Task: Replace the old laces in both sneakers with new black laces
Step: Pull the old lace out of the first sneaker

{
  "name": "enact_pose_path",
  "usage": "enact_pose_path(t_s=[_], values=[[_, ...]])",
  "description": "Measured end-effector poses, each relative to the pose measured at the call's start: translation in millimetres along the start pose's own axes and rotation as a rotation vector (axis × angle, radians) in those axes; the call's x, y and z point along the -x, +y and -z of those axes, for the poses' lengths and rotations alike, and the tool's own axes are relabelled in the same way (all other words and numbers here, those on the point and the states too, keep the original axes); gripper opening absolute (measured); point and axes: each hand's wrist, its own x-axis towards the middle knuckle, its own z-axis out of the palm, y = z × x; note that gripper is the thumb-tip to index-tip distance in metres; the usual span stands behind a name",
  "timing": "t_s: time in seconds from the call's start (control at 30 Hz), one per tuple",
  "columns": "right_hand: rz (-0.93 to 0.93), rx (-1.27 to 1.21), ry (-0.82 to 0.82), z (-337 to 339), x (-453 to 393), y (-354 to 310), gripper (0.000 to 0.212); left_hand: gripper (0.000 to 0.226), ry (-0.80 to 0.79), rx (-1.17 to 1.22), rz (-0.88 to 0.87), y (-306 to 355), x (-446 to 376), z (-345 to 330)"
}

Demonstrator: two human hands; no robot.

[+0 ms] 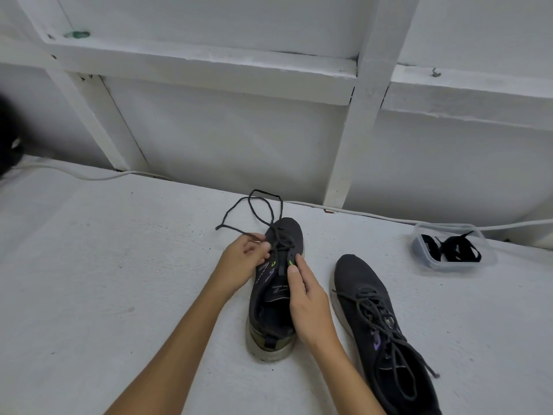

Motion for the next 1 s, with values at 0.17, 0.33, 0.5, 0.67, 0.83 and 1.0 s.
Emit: enact_pose_path(t_s=[0.17,0.33,0.5,0.67,0.83,1.0], values=[[-0.002,-0.006,-0.003,1,1,0,0.052,0.011,0.088,-0.11,-0.053,2,-6,-4],[-0.005,-0.005,-0.007,0,0,0,0.053,0.014,0.104,0.022,0.007,-3,-3,-10],[-0.007,-0.004,0.003,1,1,0,0.053,0.011,0.05,-0.171,-0.064,4,-7,-3],[0.005,0.002,-0.019,2,0,-1,0.049,0.019,0.112,0.036,0.045,7,-3,-8],[-0.057,0.009,0.059,15,-24,-15,0.06,0.025,0.029,-0.288,-0.076,11,17,-12],[0.03,0.295,0.04,24,-57,-31,0.029,0.033,0.005,-0.193,-0.051,2,37,-12]])
